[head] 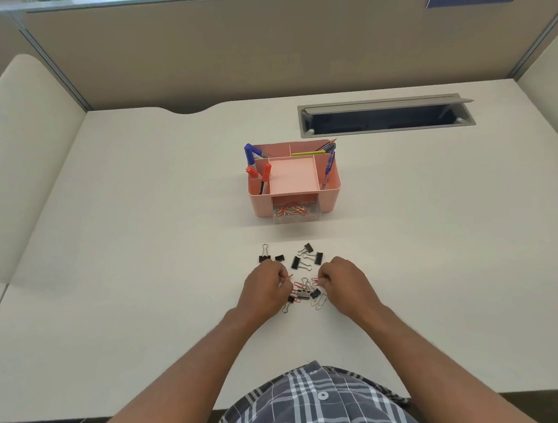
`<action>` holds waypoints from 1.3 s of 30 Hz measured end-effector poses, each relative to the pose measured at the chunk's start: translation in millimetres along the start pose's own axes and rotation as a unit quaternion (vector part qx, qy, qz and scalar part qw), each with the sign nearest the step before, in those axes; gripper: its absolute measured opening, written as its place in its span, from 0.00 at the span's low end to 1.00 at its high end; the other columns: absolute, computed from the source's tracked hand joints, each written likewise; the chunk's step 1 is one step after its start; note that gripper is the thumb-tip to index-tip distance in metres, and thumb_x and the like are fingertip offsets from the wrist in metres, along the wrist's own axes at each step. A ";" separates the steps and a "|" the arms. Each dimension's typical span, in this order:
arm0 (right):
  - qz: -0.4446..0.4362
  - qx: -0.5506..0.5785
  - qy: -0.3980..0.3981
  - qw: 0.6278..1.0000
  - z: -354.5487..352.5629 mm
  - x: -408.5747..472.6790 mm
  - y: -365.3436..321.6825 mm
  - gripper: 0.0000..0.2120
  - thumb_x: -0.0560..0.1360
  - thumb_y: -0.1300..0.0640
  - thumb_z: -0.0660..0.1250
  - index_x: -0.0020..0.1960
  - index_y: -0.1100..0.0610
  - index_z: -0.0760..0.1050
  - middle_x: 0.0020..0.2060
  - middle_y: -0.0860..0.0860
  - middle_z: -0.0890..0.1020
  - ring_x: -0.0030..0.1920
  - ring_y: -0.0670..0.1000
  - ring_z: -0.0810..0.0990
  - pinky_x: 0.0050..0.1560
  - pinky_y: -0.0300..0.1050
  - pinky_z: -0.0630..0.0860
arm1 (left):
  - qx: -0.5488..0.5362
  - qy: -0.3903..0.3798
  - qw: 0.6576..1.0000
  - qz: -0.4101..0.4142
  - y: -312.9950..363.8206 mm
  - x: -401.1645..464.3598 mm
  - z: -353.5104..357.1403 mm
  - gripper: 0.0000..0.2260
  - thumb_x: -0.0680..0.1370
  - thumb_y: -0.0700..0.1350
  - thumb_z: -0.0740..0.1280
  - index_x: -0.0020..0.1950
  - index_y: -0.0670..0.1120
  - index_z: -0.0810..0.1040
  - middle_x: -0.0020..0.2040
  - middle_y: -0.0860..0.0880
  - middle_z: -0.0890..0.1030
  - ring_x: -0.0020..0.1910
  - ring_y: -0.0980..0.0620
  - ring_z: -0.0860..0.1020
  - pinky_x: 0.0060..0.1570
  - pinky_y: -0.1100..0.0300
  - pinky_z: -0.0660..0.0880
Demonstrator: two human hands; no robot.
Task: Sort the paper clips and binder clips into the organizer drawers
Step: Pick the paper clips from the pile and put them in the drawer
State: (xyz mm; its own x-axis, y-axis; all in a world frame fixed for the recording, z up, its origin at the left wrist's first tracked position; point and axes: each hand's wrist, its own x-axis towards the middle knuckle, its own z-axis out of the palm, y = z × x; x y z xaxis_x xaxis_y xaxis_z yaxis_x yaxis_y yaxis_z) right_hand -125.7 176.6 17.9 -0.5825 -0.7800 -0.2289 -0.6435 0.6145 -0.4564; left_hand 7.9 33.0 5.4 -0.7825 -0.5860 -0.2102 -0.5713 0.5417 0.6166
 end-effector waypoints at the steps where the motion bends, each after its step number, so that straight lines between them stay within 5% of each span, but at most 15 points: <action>1: -0.008 -0.005 0.003 1.000 1.3 -0.1 0.6 0.08 0.78 0.58 0.61 0.47 0.57 0.79 0.45 0.51 0.77 0.47 0.53 0.75 0.45 0.47 0.72 | -0.004 0.001 1.000 -0.003 -0.1 -0.4 -0.4 0.04 0.74 0.46 0.66 0.39 0.52 0.73 0.39 0.56 0.75 0.39 0.57 0.75 0.37 0.64 0.70; 11: -0.093 -0.080 -0.003 0.992 15.3 -6.5 3.0 0.10 0.81 0.57 0.57 0.49 0.60 0.75 0.47 0.55 0.76 0.50 0.56 0.72 0.50 0.50 0.71 | -0.021 0.007 1.000 -0.021 0.1 1.7 -1.8 0.04 0.74 0.45 0.65 0.40 0.51 0.74 0.38 0.54 0.78 0.38 0.56 0.76 0.39 0.58 0.74; 22: 0.043 0.157 0.039 0.986 -9.5 4.7 -0.7 0.06 0.77 0.55 0.63 0.41 0.53 0.73 0.36 0.46 0.78 0.38 0.50 0.77 0.40 0.46 0.75 | -0.081 0.037 0.996 0.008 9.2 4.9 -15.7 0.03 0.75 0.41 0.66 0.42 0.48 0.76 0.37 0.55 0.76 0.34 0.57 0.73 0.37 0.63 0.71; 27: -0.009 0.223 0.142 0.964 -50.9 33.5 -27.1 0.07 0.78 0.55 0.66 0.40 0.51 0.76 0.32 0.44 0.79 0.32 0.41 0.76 0.33 0.30 0.69 | -0.077 0.148 0.981 0.097 37.5 28.7 -48.0 0.04 0.76 0.39 0.67 0.44 0.47 0.77 0.38 0.54 0.76 0.35 0.54 0.74 0.38 0.61 0.72; 35: -0.061 0.046 0.154 0.985 -88.0 86.4 -56.3 0.10 0.79 0.61 0.61 0.50 0.60 0.81 0.43 0.56 0.84 0.44 0.56 0.79 0.45 0.50 0.77 | 0.007 0.172 0.978 0.120 59.2 77.7 -71.6 0.05 0.78 0.38 0.65 0.50 0.43 0.81 0.45 0.47 0.81 0.42 0.49 0.77 0.43 0.53 0.78; 39: -0.084 0.055 0.163 0.982 -86.7 81.8 -54.4 0.12 0.79 0.62 0.60 0.52 0.59 0.82 0.44 0.56 0.85 0.44 0.56 0.80 0.45 0.52 0.79 | -0.020 0.182 0.973 0.137 56.8 73.7 -67.3 0.06 0.77 0.38 0.65 0.52 0.44 0.80 0.46 0.48 0.81 0.42 0.51 0.76 0.42 0.56 0.78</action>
State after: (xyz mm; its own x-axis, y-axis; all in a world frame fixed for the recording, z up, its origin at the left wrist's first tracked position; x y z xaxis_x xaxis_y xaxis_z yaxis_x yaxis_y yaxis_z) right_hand -181.4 89.6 98.5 -0.6129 -0.7783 0.1365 -0.6965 0.4506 -0.5585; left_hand -65.6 -20.1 76.0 -0.7601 -0.6021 0.2446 -0.3379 0.6876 0.6427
